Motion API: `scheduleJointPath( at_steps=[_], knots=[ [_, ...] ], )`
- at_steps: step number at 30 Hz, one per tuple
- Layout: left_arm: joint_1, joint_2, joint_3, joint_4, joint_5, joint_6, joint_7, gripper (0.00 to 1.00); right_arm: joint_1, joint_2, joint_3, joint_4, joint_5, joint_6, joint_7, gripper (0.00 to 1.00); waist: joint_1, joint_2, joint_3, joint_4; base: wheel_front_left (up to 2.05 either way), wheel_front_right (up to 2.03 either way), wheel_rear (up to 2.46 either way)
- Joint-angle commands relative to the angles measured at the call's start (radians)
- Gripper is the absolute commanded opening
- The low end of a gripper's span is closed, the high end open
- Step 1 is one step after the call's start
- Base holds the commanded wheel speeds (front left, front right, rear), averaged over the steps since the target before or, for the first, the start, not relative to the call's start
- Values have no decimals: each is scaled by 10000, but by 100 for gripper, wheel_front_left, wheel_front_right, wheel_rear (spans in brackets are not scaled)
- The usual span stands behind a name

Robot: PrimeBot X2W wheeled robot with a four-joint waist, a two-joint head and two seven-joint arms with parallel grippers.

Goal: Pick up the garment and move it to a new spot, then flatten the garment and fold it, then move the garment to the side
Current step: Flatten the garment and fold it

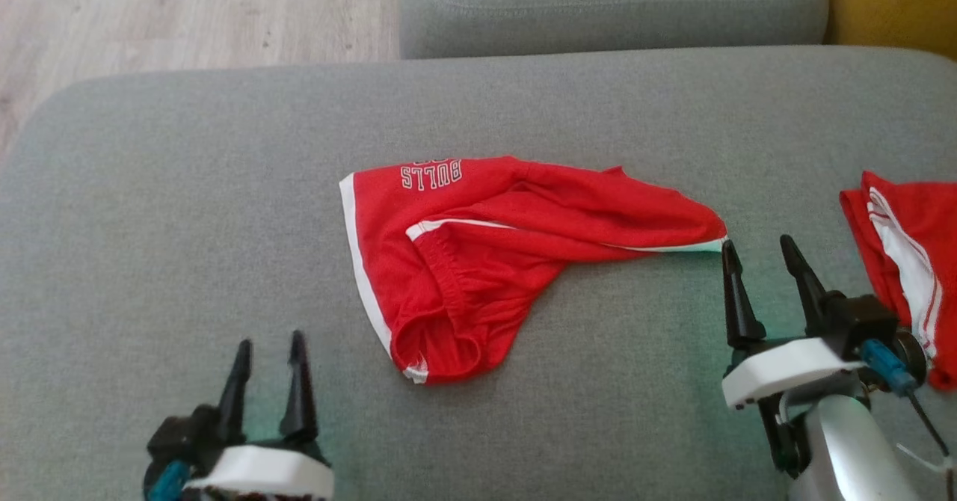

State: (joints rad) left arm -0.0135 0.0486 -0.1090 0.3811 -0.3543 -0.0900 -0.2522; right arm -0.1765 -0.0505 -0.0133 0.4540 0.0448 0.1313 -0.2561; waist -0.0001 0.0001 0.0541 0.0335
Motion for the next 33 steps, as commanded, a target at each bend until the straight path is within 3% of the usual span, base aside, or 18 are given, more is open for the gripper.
scheduleJointPath(
  at_steps=[1,8,14,17,29,30,31,33],
  knots=[
    [-695,16,-2,-236,-204,-143,-95,100,-572,0,300,-311,90,-6,-57,100,1,-1,192,-81,0,0,0],
    [-2671,16,-1480,739,-1736,-390,-95,100,-896,1,622,-320,285,-6,-57,100,1,-1,959,-363,0,0,0],
    [-4131,16,-3335,2168,-3722,-403,-95,100,-1139,2,804,-380,333,-6,-57,100,1,-1,1499,-698,0,0,0],
    [-4658,28,-4101,2773,-4179,-404,-95,100,-1245,2,832,-405,363,-6,-57,100,1,-1,1694,-835,0,0,0],
    [-5305,280,-4870,3587,-4252,-405,-95,100,-1438,2,814,-530,490,-6,-57,100,1,-1,2067,-991,0,0,0],
    [-5273,275,-4983,3507,-4268,-405,-95,58,-1448,2,839,-521,512,-6,-57,100,1,-1,2063,-986,0,0,0],
    [-5254,290,-5113,3409,-4245,-405,-95,0,-1448,2,835,-513,530,-6,-57,100,1,-1,2043,-953,0,0,0],
    [-5161,333,-5314,3226,-4267,-406,-95,0,-1420,3,789,-484,575,-6,-57,100,1,-1,1950,-855,0,0,0]
  ],
)
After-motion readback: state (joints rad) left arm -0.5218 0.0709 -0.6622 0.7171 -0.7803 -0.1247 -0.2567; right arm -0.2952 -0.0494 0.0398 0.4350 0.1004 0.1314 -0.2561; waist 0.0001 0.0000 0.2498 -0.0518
